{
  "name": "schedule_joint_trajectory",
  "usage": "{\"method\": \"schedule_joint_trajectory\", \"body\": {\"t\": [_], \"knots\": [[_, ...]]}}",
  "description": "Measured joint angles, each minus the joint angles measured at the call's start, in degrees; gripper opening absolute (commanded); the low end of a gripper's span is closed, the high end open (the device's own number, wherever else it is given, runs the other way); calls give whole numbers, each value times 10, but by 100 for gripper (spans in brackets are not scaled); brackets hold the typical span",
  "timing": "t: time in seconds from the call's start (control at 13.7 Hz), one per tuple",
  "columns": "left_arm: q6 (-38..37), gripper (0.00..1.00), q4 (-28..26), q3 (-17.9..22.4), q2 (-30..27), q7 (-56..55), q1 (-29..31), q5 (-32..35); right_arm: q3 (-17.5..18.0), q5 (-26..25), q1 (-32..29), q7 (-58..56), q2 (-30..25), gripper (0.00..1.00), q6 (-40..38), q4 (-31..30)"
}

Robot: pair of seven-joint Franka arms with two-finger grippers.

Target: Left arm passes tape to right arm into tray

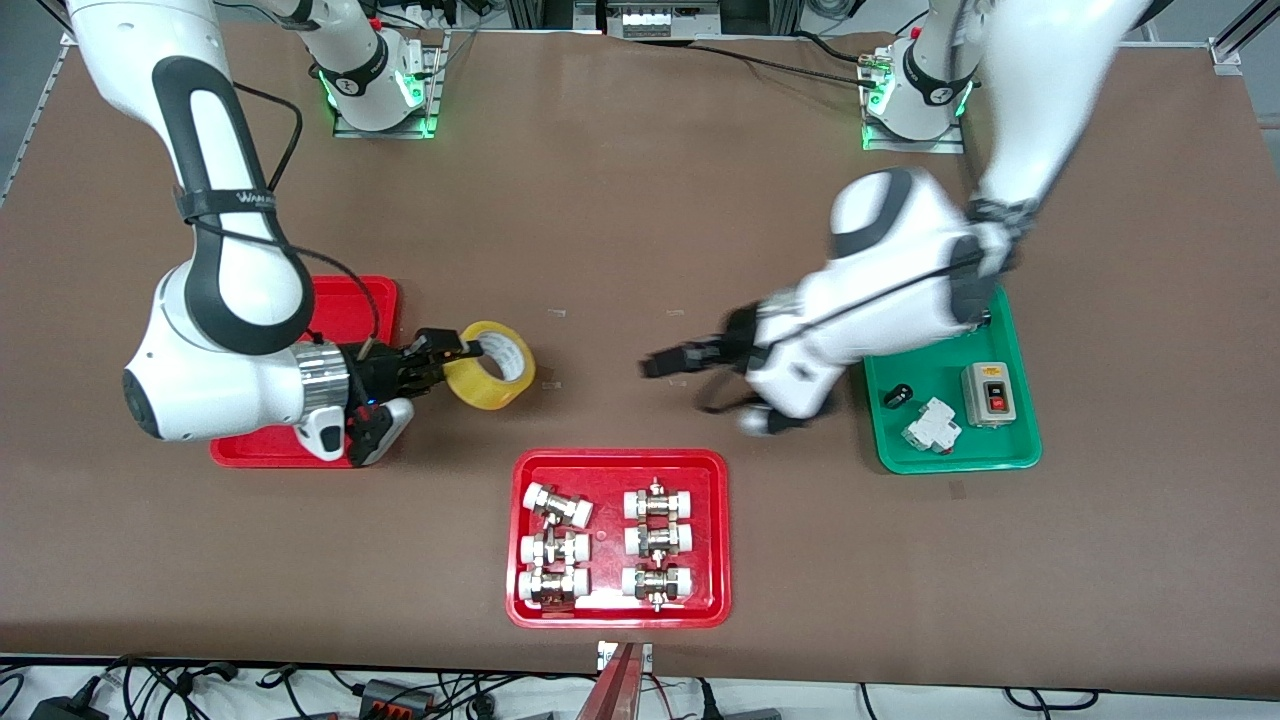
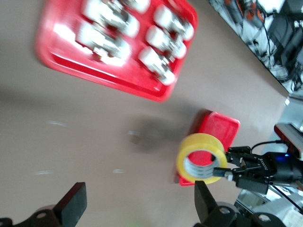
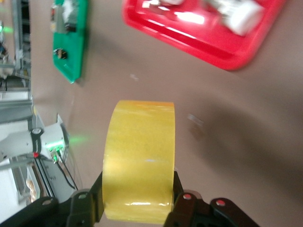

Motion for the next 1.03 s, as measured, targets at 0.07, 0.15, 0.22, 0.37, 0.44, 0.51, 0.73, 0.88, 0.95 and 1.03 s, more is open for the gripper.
{"method": "schedule_joint_trajectory", "body": {"t": [0.07, 0.15, 0.22, 0.37, 0.44, 0.51, 0.73, 0.88, 0.95, 1.03], "knots": [[-53, 100, 0, -2, -19, 25, 39, 0, -2, -3, -22, 10, 1, 14, 0, -9], [-106, 100, 1, -6, -36, 54, 78, 0, -4, -4, -52, 13, 1, 14, -1, -20], [-156, 100, 1, -9, -52, 72, 111, 0, -6, -4, -87, 13, 1, 14, -3, -31], [-257, 100, 1, -10, -85, 88, 167, 25, -7, -6, -159, 13, 2, 14, -10, -53], [-300, 100, 1, -12, -100, 103, 189, 68, -6, -6, -192, 11, 2, 14, -14, -67], [-332, 100, 1, -14, -111, 129, 205, 112, -6, -6, -217, 9, 3, 14, -17, -80], [-387, 100, -1, -15, -127, 214, 216, 196, -5, -17, -241, 8, 5, 15, -7, -97], [-394, 100, -3, -15, -129, 227, 221, 207, -3, -22, -241, 7, 8, 15, -1, -100], [-395, 100, -3, -15, -129, 228, 223, 208, -4, -22, -243, 1, 13, 15, 1, -103], [-399, 100, -3, -15, -130, 227, 225, 209, -4, -22, -247, -8, 20, 15, 2, -105]]}}
